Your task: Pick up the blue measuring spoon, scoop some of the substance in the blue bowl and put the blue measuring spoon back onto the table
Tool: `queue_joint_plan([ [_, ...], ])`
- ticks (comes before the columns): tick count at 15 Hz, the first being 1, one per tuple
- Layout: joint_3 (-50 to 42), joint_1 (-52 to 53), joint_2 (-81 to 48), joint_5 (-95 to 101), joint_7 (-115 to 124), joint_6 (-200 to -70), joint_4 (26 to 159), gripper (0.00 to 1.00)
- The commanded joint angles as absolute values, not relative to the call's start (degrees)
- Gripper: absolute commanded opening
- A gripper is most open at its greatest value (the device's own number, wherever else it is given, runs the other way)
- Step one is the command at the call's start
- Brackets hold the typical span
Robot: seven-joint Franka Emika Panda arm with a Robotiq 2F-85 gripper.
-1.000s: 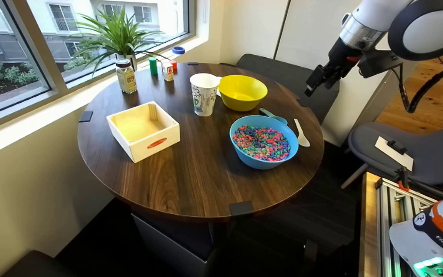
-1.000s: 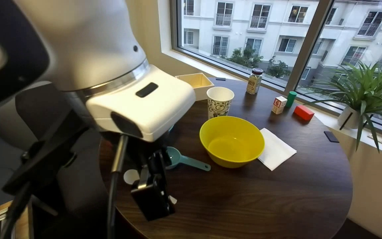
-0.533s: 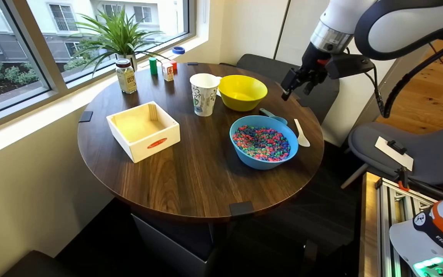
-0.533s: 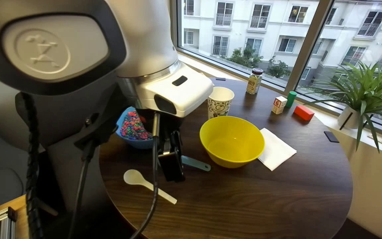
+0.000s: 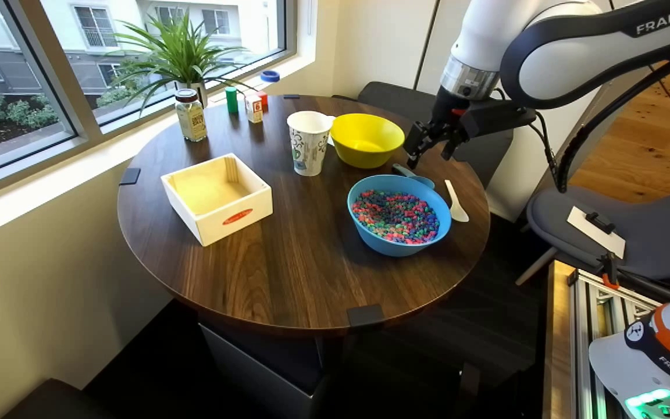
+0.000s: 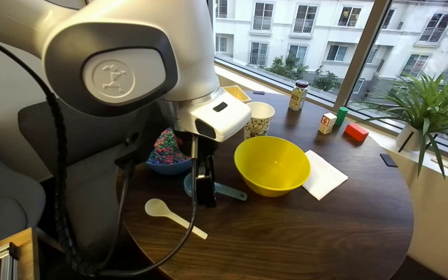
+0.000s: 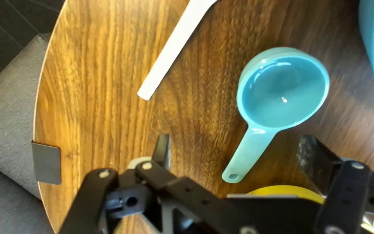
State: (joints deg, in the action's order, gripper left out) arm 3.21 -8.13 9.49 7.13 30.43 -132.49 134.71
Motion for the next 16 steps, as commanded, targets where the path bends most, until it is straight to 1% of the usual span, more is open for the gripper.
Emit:
queue_joint_plan([
  [1, 2.27, -6.83, 7.30, 6.67, 31.29, -133.05, 133.74, 1.00],
  [16, 1.37, -5.53, 3.04, 7.35, 37.16, -135.17, 131.15, 1.00],
])
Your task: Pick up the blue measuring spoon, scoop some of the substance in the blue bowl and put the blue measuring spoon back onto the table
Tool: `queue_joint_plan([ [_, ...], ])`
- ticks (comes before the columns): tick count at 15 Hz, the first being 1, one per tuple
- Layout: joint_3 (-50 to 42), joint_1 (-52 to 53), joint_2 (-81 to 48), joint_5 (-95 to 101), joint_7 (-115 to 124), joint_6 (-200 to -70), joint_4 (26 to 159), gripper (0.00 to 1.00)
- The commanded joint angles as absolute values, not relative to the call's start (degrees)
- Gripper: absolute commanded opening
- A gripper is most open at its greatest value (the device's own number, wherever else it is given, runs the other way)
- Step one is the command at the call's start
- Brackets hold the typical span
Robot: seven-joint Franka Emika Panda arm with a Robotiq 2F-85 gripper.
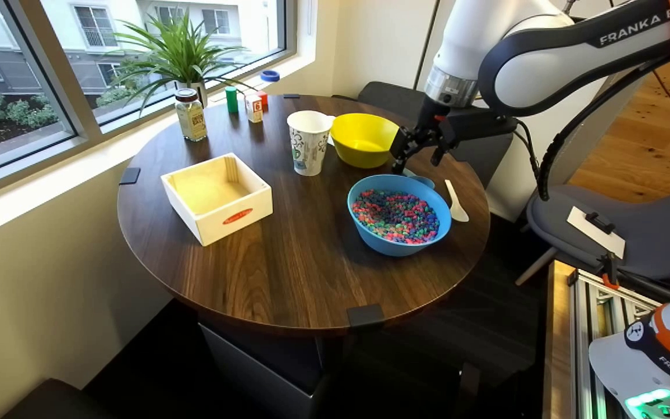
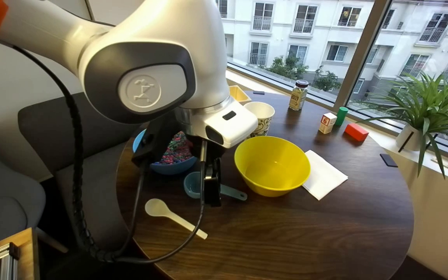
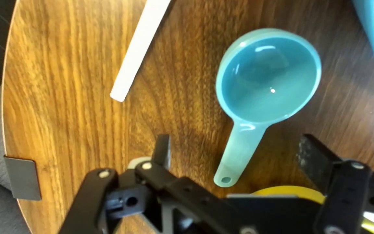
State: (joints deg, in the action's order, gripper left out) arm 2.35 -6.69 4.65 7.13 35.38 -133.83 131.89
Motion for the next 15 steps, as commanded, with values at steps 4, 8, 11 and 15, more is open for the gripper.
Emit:
queue_joint_plan([
  [4, 1.15, -5.22, 1.90, 7.57, 37.37, -135.25, 130.38, 0.72],
  [8, 0.83, -4.81, 0.86, 7.52, 37.36, -135.13, 129.65, 0.45],
  [11, 0.56, -4.40, 0.29, 7.50, 37.27, -134.98, 129.36, 0.36],
  [15, 0.24, -3.98, -0.19, 7.68, 37.25, -134.95, 128.89, 0.37],
])
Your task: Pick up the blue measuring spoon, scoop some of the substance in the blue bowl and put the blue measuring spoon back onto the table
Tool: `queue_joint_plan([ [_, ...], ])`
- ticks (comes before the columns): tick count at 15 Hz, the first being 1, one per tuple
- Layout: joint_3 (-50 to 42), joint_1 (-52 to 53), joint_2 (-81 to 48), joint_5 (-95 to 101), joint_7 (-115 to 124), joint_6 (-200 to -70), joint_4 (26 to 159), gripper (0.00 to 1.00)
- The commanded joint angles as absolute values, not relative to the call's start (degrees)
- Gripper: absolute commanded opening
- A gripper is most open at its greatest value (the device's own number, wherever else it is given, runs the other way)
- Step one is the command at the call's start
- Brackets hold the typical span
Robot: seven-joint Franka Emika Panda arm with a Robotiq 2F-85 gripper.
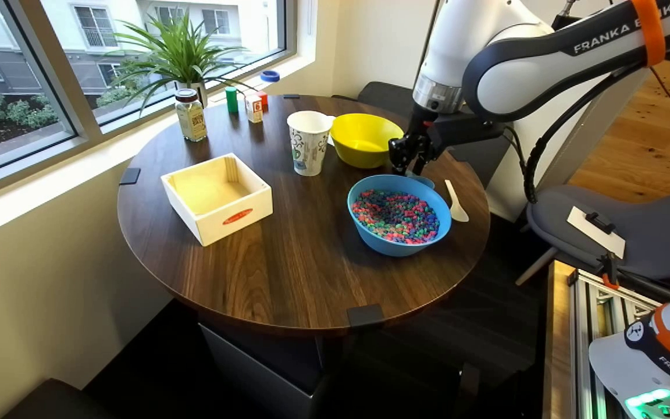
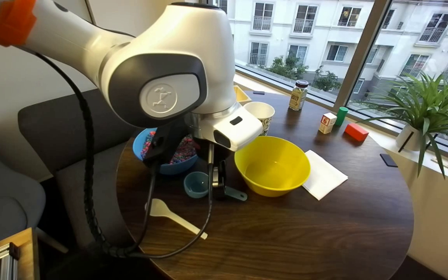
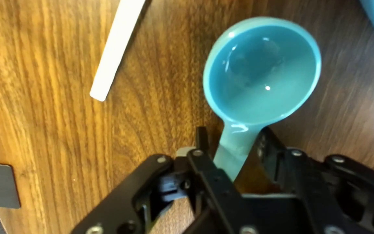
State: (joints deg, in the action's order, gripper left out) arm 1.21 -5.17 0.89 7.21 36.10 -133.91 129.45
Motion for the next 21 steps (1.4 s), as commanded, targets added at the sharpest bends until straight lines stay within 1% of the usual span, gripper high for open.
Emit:
queue_joint_plan([
  [1, 0.18, -3.94, -0.30, 7.72, 37.25, -134.90, 128.74, 0.22],
  [2, 0.13, -3.92, -0.41, 7.68, 37.23, -134.87, 128.63, 0.21],
  [4, 0.05, -3.82, -0.61, 7.78, 37.32, -134.78, 128.44, 0.05],
  [5, 0.04, -3.71, -0.48, 7.52, 37.10, -134.57, 128.46, 0.04],
  [6, 0.10, -3.59, -0.22, 7.81, 37.21, -134.52, 128.60, 0.06],
  [14, 1.18, -1.65, 4.95, 14.52, 39.70, -130.02, 131.22, 0.06],
  [21, 4.15, -1.78, 12.36, 26.77, 45.44, -117.93, 131.88, 0.06],
])
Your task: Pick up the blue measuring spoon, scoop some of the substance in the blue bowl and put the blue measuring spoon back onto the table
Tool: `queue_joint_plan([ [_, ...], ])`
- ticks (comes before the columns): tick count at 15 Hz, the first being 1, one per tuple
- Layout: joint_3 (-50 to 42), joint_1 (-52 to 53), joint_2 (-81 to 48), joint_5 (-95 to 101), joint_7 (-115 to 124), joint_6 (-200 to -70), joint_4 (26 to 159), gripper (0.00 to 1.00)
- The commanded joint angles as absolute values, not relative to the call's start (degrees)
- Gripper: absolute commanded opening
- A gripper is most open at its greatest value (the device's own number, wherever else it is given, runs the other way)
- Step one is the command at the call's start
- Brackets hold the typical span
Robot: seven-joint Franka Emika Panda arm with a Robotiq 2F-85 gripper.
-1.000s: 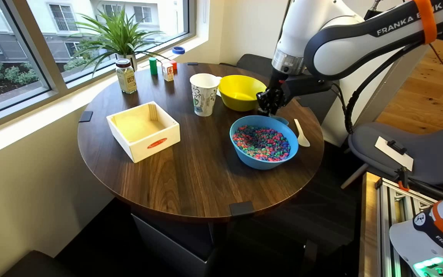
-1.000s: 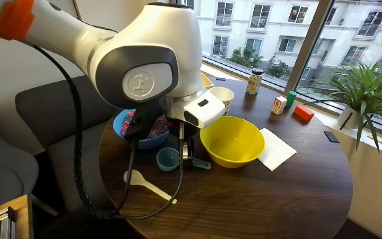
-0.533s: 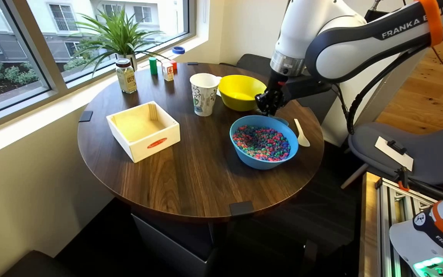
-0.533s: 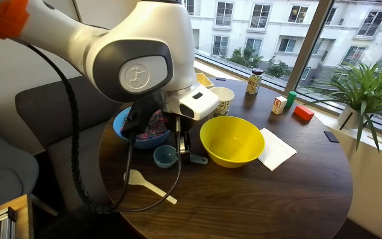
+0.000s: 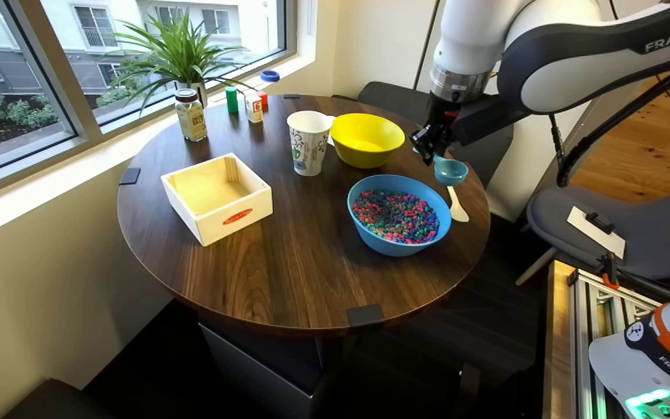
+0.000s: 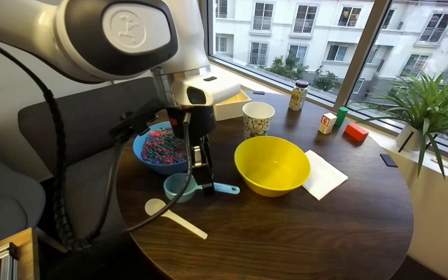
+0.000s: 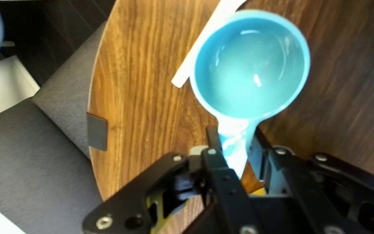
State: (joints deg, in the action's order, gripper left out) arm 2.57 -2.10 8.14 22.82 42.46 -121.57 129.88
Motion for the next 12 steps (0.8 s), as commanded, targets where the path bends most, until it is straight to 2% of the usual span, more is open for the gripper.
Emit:
queue_joint_plan([
  [1, 4.78, -1.71, 13.14, 27.66, 45.78, -116.82, 131.75, 0.06],
  [12, 13.03, 0.40, 9.84, 39.52, 63.07, -114.47, 126.57, 0.06],
])
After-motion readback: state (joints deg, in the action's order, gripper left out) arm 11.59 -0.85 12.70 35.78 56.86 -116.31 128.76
